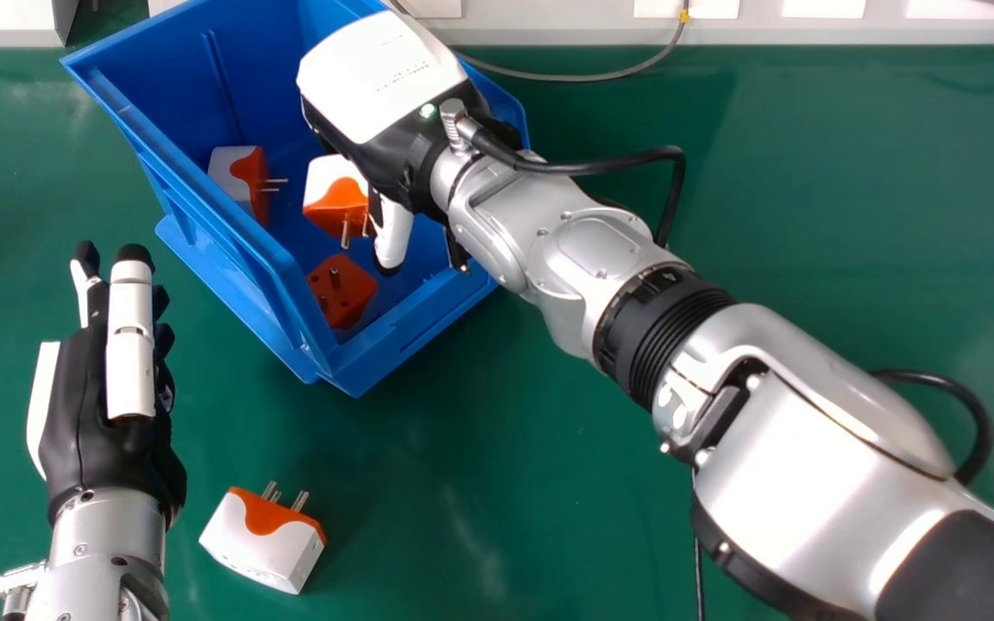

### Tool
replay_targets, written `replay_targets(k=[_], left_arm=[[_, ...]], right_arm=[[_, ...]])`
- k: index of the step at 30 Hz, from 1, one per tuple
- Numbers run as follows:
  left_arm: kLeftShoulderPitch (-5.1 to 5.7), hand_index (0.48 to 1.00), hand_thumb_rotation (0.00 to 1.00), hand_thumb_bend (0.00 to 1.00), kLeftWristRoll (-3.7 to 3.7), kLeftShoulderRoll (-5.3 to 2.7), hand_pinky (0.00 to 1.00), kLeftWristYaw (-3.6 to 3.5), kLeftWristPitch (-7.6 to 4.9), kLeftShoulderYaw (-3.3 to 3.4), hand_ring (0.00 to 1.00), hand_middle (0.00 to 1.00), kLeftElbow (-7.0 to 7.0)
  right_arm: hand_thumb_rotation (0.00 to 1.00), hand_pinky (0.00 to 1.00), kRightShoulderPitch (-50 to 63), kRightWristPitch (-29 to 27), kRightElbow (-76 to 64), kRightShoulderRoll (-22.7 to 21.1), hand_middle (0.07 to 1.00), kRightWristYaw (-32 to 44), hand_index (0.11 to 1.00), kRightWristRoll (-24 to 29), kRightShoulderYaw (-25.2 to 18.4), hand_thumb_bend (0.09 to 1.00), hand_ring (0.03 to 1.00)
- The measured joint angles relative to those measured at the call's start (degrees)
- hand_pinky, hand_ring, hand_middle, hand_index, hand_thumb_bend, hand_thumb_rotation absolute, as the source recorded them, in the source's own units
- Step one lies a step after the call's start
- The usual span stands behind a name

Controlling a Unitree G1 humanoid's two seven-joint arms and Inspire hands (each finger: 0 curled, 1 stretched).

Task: Pick all objects and put in blue box

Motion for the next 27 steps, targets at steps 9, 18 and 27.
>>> replay_targets(k=[9, 18, 27], left_arm=[[-0.15, 0.992, 0.94, 0.29, 0.02, -0.30, 0.99, 0.53, 0.89, -0.06, 0.97, 0.98, -0.42], [-1.00, 0.993, 0.94, 0.29, 0.02, -0.30, 0.99, 0.52, 0.92, 0.02, 0.97, 0.98, -0.10], [-1.72, 0.993, 0.95, 0.29, 0.01, -0.25, 0.99, 0.52, 1.14, 0.25, 0.97, 0.98, 0.51]], right_arm=[[0.26, 0.39, 3.2, -2.0, -0.1, -1.2, 0.541, -2.3, 0.633, 0.4, 0.1, 0.533, 0.476], [0.47, 0.82, 4.3, -2.2, -0.2, -2.3, 0.938, -5.3, 0.935, 0.4, 0.1, 0.568, 0.923], [0.49, 0.89, 4.6, -2.4, -0.8, -2.3, 0.992, -5.7, 0.986, 1.8, -1.5, 0.559, 0.990]])
